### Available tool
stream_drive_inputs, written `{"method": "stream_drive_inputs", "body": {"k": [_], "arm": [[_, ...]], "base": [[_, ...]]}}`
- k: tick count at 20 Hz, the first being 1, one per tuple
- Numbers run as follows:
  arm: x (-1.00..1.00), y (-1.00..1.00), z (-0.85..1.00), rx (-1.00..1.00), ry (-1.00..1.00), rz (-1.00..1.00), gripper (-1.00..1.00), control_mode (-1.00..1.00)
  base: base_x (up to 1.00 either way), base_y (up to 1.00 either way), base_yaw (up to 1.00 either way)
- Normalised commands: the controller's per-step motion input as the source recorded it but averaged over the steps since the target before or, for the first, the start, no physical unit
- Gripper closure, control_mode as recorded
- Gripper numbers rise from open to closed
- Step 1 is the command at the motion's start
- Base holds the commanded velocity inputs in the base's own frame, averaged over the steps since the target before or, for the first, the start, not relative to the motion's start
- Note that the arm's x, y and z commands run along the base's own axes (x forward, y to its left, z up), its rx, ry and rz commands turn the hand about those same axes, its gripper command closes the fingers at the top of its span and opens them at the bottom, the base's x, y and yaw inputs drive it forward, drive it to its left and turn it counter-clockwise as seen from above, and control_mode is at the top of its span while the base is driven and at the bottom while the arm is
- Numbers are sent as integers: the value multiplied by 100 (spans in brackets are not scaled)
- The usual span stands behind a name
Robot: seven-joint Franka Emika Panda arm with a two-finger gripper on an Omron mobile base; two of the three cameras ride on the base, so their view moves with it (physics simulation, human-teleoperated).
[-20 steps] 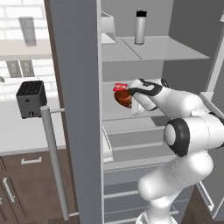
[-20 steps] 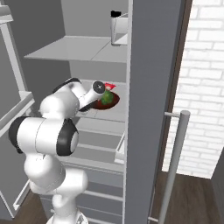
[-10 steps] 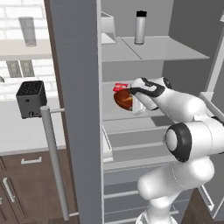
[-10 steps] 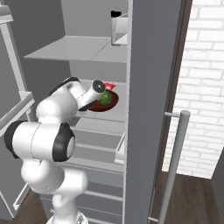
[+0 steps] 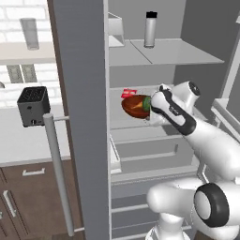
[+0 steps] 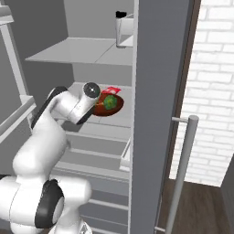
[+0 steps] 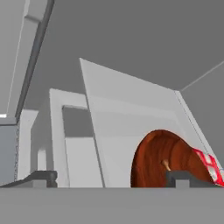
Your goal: Pick the chicken drumstick and broccoli from their plates and place them in the bowl. Then put the bowl in the fridge.
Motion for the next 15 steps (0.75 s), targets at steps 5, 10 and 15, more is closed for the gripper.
{"method": "stream_drive_inputs", "body": {"k": [5, 10, 15], "arm": [[-100, 0, 62, 0, 2, -27, -100, -100], [-100, 0, 29, 0, 1, -35, -100, -100], [-100, -1, 0, 0, 0, -40, -100, -100]], "base": [[0, 0, 0], [0, 0, 0], [0, 0, 0]]}}
